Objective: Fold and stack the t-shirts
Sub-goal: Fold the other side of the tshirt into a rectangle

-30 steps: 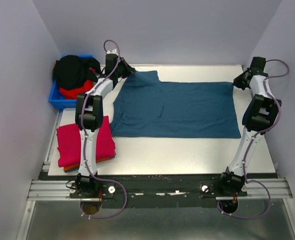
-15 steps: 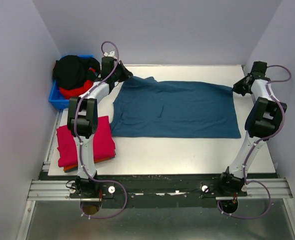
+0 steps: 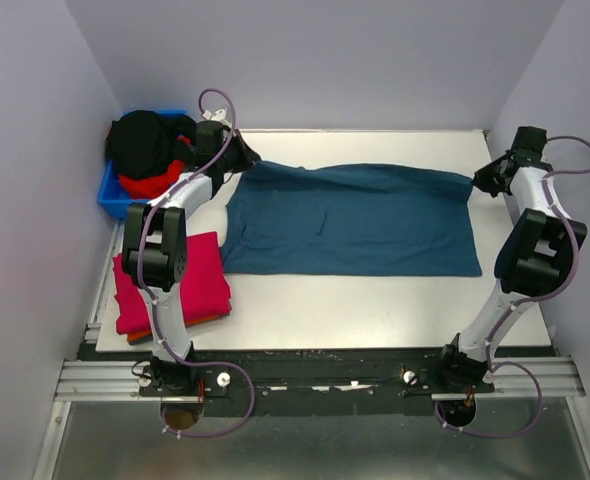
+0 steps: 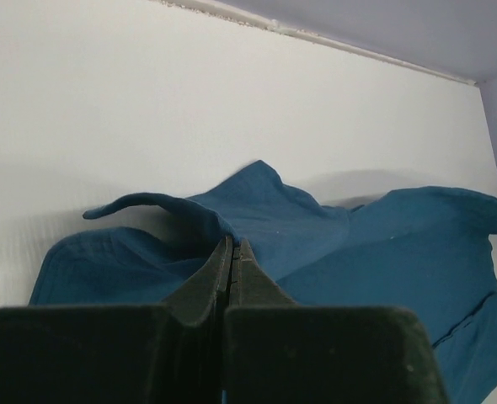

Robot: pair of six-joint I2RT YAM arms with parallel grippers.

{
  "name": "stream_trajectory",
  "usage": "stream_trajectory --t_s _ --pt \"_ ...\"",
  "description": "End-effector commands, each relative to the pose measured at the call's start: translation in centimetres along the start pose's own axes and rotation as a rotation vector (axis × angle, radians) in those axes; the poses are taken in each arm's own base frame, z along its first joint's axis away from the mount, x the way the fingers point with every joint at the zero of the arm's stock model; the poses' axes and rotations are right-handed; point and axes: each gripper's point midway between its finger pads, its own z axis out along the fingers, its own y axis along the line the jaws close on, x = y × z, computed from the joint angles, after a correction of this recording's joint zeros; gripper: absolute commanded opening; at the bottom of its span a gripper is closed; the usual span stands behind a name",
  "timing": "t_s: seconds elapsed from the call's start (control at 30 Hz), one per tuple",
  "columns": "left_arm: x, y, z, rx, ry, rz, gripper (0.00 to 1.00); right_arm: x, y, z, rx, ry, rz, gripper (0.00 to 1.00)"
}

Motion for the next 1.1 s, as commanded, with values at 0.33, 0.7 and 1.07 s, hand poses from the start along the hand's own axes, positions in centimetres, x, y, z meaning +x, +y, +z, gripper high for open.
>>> stream_trajectory --t_s 0.33,0.7,1.07 --pt "-0.1 -2.1 -4.2 -0.012 -0.049 0.089 0.0 -0.4 -4.1 -2.4 0.065 -0.051 0.086 0.01" --pt "1.9 -1.3 -6.2 -0.079 -0.03 0.121 0.0 0.0 -5.4 -3.1 0.08 -0.059 0.113 0.01" --pt "6.9 0.9 -7.0 -0.124 0.054 0.055 0.0 1.9 -7.5 -2.7 0.142 -0.044 0.173 0.01"
